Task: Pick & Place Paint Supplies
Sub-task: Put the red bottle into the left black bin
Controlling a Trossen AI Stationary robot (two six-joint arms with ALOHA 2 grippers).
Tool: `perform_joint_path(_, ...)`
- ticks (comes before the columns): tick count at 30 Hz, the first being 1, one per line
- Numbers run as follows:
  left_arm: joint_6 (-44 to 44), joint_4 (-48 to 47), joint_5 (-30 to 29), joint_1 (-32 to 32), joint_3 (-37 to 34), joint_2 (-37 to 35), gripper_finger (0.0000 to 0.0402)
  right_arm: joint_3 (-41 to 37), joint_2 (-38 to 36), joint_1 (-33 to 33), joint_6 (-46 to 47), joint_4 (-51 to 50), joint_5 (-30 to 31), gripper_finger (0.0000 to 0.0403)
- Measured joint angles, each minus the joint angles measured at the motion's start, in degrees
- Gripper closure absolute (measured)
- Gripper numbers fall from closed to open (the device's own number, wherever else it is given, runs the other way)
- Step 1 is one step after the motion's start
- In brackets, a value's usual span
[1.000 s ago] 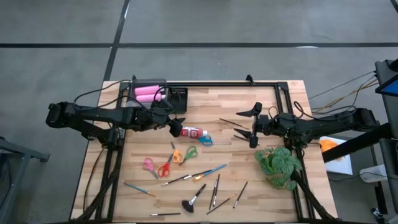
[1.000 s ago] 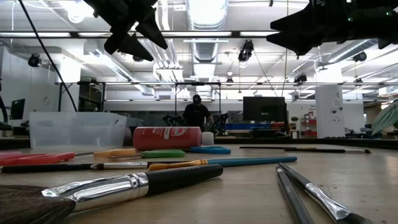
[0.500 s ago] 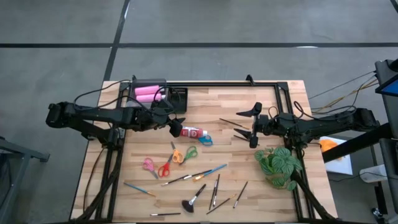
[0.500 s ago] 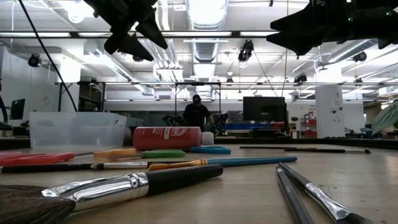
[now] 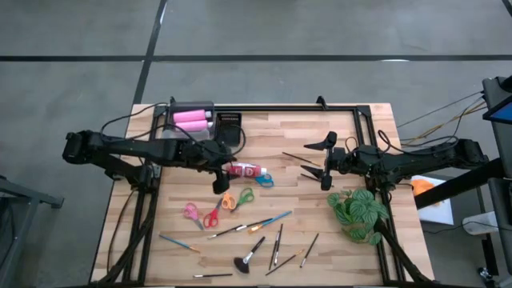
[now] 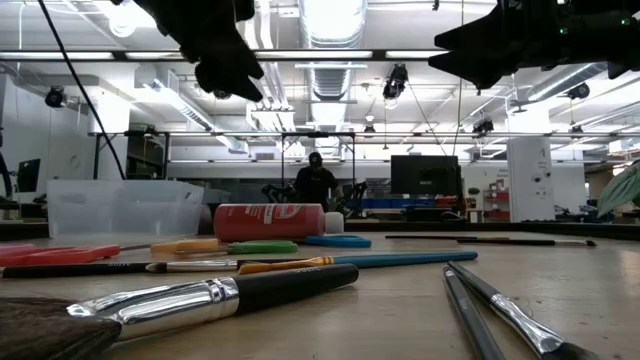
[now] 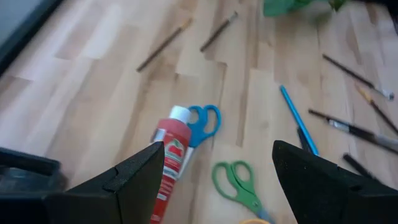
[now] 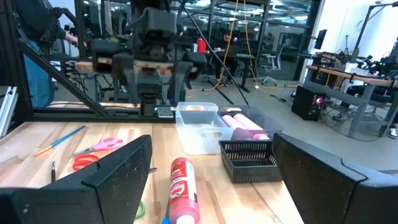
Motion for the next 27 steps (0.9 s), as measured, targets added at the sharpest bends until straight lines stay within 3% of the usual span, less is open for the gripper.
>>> perform_joint_path(9,6.91,5.85,0.18,0.26,0.35,9.24,0.0099,0.00,0.00,0.00,0.00,0.01,0.00,0.0072)
perform_joint_path(27,17.92,7.11,0.14,4.33,6.08,26.10,0.0099,-0.04,-0.02,-0.02,0.00,-0.03,0.00,0.0072)
